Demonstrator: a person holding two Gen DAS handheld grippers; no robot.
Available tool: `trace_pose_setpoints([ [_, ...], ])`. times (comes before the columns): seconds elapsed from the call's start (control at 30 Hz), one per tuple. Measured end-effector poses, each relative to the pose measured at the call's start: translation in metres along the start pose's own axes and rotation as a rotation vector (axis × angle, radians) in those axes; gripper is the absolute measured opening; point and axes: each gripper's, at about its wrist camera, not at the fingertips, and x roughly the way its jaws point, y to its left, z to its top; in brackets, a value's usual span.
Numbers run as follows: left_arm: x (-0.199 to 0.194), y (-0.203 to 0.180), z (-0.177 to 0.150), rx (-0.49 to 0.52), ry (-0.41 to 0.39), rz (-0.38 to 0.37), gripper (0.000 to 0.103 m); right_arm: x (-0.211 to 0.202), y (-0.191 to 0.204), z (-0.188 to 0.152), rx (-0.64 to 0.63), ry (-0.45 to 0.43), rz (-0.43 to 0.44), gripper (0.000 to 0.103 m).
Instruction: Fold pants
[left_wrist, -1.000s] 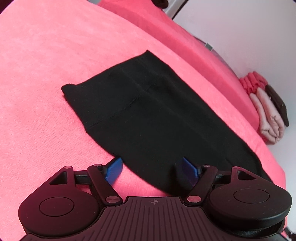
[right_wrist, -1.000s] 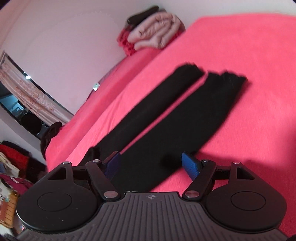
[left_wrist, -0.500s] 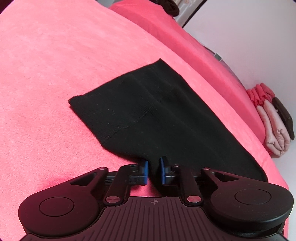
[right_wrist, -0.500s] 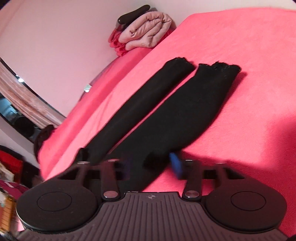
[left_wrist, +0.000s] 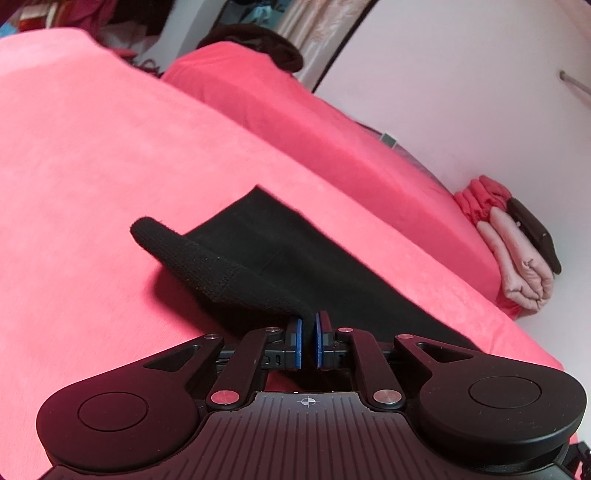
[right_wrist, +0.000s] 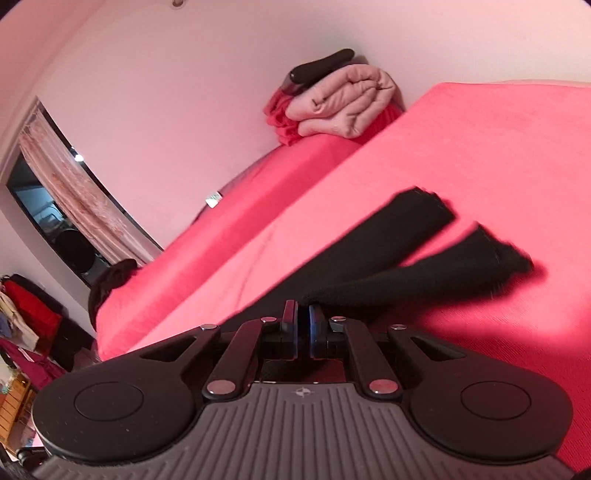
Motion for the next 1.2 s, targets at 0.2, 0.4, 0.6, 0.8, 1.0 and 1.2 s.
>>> trace_pose_setpoints([
  [0.2,0.036,-0.016,0.032,0.041,-0.012,-0.020,0.063,0.035,0.006,0.026,0.024,0.005,0.025,0.008],
  [0.4,0.097,-0.031,0.059,0.083,0.035,-0.018,0.063,0.093,-0.002,0.048,0.105,0.045,0.020,0.008],
  [0.6,0.164,-0.026,0.058,0.121,0.144,0.065,0.063,0.138,-0.031,0.050,0.200,0.104,0.038,0.014],
  [0.8,0.166,-0.022,0.051,0.143,0.126,0.046,0.066,0.082,-0.026,0.068,0.085,-0.078,-0.030,0.062],
  [1.0,0.167,-0.019,0.058,0.127,0.137,0.032,0.067,0.057,-0.025,0.054,-0.065,-0.088,-0.161,0.065],
  [1.2,0.167,-0.016,0.064,0.130,0.147,0.024,0.069,0.047,-0.032,0.032,-0.130,-0.219,-0.334,0.065],
])
